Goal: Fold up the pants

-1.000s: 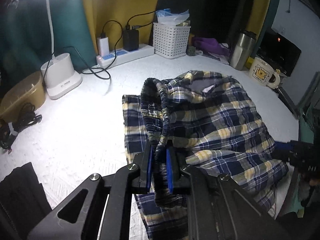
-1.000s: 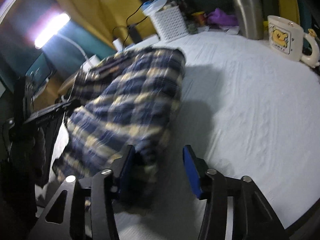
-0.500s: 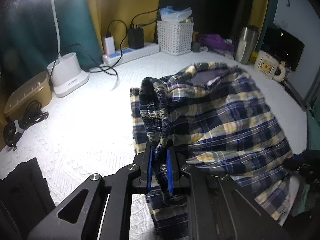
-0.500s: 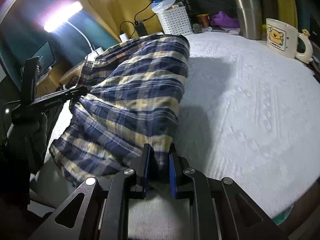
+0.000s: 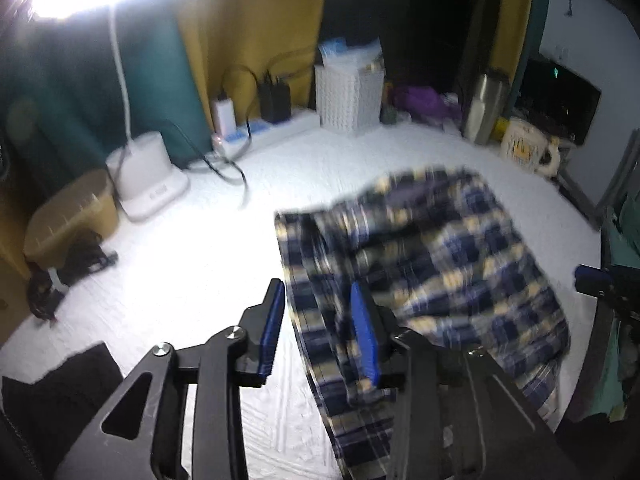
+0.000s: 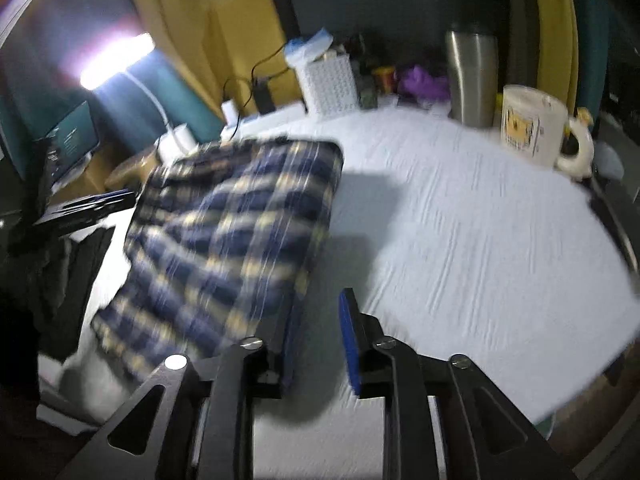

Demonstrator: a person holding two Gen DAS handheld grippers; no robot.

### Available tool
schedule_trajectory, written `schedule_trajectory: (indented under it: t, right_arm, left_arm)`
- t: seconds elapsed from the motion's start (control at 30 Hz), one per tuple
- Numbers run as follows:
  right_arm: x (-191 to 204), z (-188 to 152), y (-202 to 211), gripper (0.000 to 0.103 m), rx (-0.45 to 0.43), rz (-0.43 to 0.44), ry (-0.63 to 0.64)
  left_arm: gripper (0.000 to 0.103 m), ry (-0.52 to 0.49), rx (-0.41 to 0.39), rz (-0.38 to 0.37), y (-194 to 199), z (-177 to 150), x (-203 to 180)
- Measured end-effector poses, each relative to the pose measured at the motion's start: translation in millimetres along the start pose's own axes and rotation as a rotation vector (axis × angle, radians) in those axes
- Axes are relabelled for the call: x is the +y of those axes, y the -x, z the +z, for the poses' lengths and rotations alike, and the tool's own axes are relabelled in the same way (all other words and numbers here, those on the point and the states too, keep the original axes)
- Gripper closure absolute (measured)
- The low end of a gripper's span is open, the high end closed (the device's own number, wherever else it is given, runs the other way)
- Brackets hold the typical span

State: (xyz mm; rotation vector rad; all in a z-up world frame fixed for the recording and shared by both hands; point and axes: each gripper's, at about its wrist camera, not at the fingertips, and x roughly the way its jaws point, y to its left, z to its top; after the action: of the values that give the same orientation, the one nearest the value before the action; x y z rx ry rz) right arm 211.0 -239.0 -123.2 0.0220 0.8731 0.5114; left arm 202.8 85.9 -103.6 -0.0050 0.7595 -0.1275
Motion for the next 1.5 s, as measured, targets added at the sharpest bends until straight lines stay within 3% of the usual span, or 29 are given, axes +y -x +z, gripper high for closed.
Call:
schedule_trajectory:
  t: [0.07, 0.1, 0.47, 0.53, 0.73, 0.77, 0.8, 0.9, 1.17, 1.3, 1.5]
  right_arm:
    - [1.5, 16.1, -9.3, 0.014, -0.036, 0.014, -0.003]
    - [2.9, 22.5, -14.2, 0.014, -0.046, 0.023, 0.002]
    - [-7.3, 78.5, -80.6, 0.015, -0.017, 0.074, 0.017]
    - [-11.6, 86.2, -89.6, 0.021, -0.011, 0.090, 0.019]
    - [-17.5, 100.7, -122.8, 0.054, 0.043, 0.140, 0.031]
    - [-16.3, 102.4, -129.4, 0.062, 0.054, 0.149, 0.038]
    - [-15.8, 103.7, -134.4, 0.064, 0.061, 0.150, 0.039]
    - [-17.1, 108.2, -147.0, 0.068, 0.070, 0.152, 0.021]
    - [-19.3, 116.6, -166.0, 0.072, 0.080, 0.116, 0.011]
    - [-13.7, 117.5, -169.1, 0.072, 0.078, 0.078, 0.040]
    - [-13.9, 117.1, -165.8, 0.072, 0.063, 0.054, 0.043]
  left_arm:
    - [0.052, 0.006, -0.039, -0.013, 5.1, 6.9, 3.6]
    - [0.047, 0.001, -0.052, -0.011, 5.2, 9.1, 4.0]
    - [0.047, -0.118, 0.003, -0.029, -46.8, 16.5, -3.7]
    - [0.047, -0.124, 0.004, -0.034, -51.6, 18.6, -3.4]
    - [0.047, -0.153, -0.002, -0.062, -62.6, 25.8, -4.9]
    - [0.053, -0.154, -0.001, -0.069, -65.1, 27.1, -4.8]
    - [0.066, -0.153, 0.003, -0.071, -67.8, 28.0, -4.2]
    - [0.086, -0.118, 0.058, -0.091, -83.9, 32.9, 2.5]
    - [0.086, -0.056, 0.101, -0.082, -104.9, 40.1, 12.6]
    - [0.085, -0.067, 0.121, -0.044, -117.1, 32.4, 13.0]
    - [0.084, -0.035, 0.119, -0.071, -114.4, 34.1, 21.2]
